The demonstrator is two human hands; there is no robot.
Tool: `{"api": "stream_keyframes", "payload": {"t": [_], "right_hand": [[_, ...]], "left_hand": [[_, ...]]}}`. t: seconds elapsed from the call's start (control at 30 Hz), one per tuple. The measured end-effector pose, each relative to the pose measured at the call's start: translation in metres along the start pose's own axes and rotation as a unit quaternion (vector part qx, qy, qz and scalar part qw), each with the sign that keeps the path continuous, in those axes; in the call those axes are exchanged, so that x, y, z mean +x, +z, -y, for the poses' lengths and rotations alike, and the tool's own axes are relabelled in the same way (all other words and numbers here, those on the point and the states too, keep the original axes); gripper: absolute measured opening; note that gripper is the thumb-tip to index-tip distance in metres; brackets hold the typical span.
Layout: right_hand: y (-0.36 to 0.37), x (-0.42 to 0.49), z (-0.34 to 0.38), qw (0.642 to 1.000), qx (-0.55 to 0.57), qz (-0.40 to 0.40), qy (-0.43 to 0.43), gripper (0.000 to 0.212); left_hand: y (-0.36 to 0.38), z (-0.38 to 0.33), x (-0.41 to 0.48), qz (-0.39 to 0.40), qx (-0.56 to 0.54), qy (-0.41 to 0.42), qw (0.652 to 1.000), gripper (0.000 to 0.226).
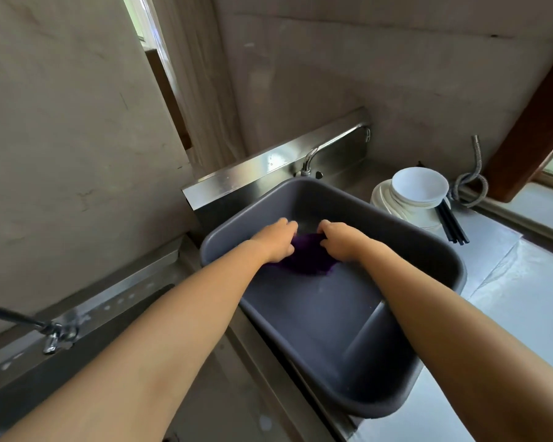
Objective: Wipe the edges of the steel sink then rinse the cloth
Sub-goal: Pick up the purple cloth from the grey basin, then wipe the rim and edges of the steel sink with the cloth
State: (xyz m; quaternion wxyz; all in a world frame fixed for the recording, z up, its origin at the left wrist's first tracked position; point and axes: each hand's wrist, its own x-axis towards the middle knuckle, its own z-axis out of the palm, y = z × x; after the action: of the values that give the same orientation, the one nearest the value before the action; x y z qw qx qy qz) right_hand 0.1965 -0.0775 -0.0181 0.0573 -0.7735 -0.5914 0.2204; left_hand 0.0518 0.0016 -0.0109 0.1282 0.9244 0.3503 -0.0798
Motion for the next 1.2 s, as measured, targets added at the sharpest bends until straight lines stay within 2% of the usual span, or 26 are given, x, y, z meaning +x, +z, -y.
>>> {"api": "stream_keyframes", "payload": {"t": [0.2,0.4,0.5,0.6,0.77,1.0,1.2], "right_hand": [[-0.061,-0.016,0.018,0.997,0.065,-0.032,-0.025,0.031],[-0.107,-0.039,0.048,0.994,0.079,-0.051,-0.055,0.031],[-0.123,-0.056,0.066,0.992,0.034,-0.036,-0.113,0.037],[-0.134,-0.066,0.088,0.987,-0.035,-0.059,-0.147,0.034],[-0.147,-0.074,0.134,0.977,-0.052,-0.095,-0.183,0.017],[-0.128,-0.069,0.225,0.963,-0.045,-0.040,-0.264,0.022],[-0.087,-0.073,0.342,0.928,-0.076,0.012,-0.365,0.030]], "left_hand": [[-0.045,-0.010,-0.017,-0.060,-0.115,0.013,0.991,0.024],[-0.090,-0.004,-0.051,-0.125,-0.107,0.064,0.984,0.035],[-0.113,0.006,-0.071,-0.155,-0.120,0.066,0.978,0.028],[-0.131,0.017,-0.092,-0.149,-0.116,0.056,0.980,0.025],[-0.152,0.041,-0.132,-0.181,-0.138,0.014,0.974,0.022],[-0.154,0.097,-0.220,-0.219,-0.162,-0.061,0.960,0.025],[-0.143,0.161,-0.325,-0.250,-0.151,-0.179,0.940,0.024]]}}
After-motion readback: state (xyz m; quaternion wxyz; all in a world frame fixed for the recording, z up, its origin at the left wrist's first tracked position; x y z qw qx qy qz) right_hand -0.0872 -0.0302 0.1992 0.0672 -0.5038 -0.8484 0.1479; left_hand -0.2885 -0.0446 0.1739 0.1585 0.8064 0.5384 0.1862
